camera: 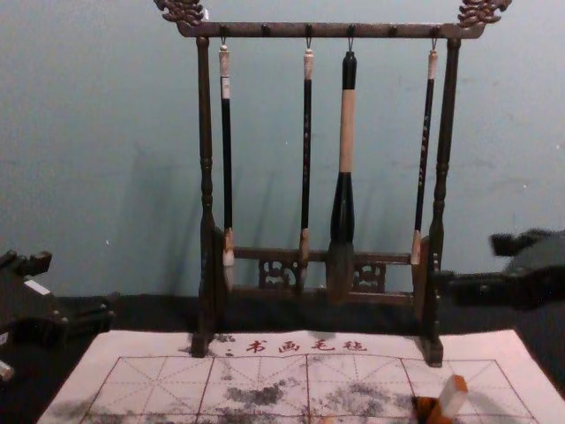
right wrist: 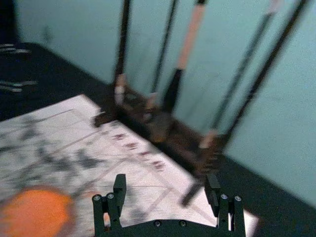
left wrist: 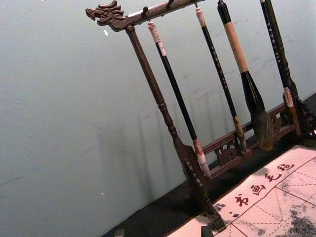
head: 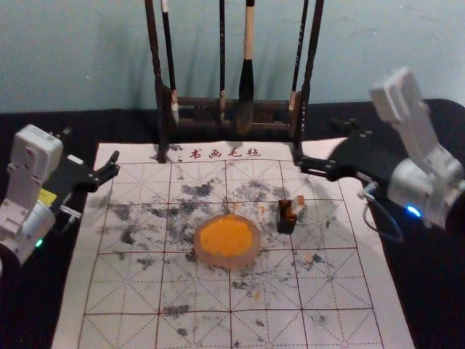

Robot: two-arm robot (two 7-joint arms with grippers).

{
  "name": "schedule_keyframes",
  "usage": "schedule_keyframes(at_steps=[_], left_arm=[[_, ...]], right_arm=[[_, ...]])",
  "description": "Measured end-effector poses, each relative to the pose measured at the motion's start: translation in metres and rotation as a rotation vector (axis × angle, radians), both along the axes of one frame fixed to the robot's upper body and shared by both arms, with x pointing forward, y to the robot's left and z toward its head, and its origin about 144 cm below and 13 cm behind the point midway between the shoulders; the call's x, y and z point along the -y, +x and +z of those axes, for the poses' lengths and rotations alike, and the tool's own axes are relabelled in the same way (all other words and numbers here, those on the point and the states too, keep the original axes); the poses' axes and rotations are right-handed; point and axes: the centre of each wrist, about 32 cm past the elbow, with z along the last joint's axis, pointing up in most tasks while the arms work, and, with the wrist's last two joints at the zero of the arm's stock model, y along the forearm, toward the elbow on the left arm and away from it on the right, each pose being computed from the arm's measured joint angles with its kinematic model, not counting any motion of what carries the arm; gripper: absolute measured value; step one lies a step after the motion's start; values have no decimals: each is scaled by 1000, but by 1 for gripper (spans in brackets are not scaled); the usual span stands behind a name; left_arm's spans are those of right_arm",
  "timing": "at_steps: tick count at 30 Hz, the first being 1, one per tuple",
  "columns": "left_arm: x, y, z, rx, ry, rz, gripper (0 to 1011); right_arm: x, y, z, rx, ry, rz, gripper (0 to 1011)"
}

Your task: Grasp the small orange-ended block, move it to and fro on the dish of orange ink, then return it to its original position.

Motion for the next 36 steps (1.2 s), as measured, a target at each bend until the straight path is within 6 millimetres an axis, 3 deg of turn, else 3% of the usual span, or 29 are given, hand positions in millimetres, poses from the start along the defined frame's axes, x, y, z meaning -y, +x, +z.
schedule_keyframes(at_steps=[6, 7, 9, 12, 17, 36], left_arm=[[0, 0, 0, 0, 0, 0, 1001], [0, 0, 0, 0, 0, 0, 1001], [0, 0, 0, 0, 0, 0, 1001], [0, 0, 0, 0, 0, 0, 1001], [0, 0, 0, 0, 0, 0, 1001], [0, 0, 0, 0, 0, 0, 1001]], right_arm=[[7, -18, -34, 126, -7, -101, 1002], [7, -24, -52, 149, -2, -131, 1002], [7, -26, -56, 154, -1, -137, 1002], [6, -31, -81, 176, 18, -173, 1002], [1, -35, -104, 202, 51, -218, 1002], [0, -35, -107, 212, 54, -227, 1002]])
